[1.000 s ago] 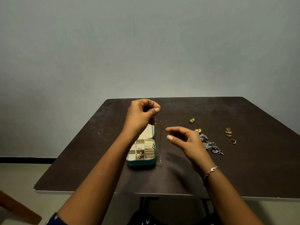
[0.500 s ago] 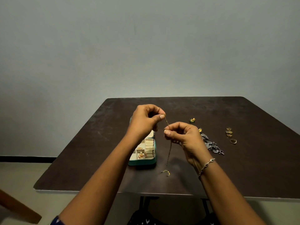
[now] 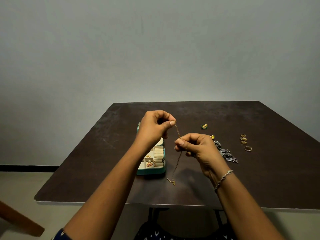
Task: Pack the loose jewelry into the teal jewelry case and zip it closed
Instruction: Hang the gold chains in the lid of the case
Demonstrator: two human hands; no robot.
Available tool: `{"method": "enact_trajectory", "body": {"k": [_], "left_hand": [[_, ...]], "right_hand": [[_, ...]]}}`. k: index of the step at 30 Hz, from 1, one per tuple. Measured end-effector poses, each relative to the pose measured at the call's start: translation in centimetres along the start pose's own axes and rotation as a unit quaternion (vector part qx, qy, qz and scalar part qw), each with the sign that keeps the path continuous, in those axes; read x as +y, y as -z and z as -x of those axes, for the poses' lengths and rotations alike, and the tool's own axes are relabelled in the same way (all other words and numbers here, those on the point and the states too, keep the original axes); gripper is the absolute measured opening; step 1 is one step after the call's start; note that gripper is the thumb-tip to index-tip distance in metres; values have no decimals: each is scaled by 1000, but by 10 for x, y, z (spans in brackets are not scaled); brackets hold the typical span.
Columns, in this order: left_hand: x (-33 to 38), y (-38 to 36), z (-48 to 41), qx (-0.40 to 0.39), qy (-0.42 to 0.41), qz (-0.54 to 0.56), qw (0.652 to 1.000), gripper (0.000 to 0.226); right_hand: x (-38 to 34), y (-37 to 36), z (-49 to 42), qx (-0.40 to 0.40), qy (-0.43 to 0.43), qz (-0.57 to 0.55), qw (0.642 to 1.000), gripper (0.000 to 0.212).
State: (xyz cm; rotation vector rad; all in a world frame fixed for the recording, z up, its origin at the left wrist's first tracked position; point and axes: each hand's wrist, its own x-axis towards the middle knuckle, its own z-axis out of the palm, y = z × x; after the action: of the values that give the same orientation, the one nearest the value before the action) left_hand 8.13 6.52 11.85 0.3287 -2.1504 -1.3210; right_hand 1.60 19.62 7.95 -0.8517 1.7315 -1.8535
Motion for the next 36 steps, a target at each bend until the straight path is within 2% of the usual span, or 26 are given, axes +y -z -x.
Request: {"method": "enact_trajectory", "body": {"k": [6,13,24,30,32,36], "left_hand": [[0,-3,-3,-5,-7,-2,1000,17],[3,3,-21,5,-22,-5,1000,19],[4,24,-84,38,-41,-19,998,12],[-13,20,-114,-7,-31,-61,998,25],[-20,15,-122,-24,-18,-79,996,22],[-35,3,-137,-65,-4,-115,991,6]], "right_hand": [[5,3,0,19,-7,6,1000,19],[13,6,13,52,-2,14,999,14],[41,11,24,85,-59,-51,993,13],[49,7,26,106,-68,-118,985,16],[52,6,27,111,-58,-120,985,18],[60,4,27,106,-50,-51,992,19]]}}
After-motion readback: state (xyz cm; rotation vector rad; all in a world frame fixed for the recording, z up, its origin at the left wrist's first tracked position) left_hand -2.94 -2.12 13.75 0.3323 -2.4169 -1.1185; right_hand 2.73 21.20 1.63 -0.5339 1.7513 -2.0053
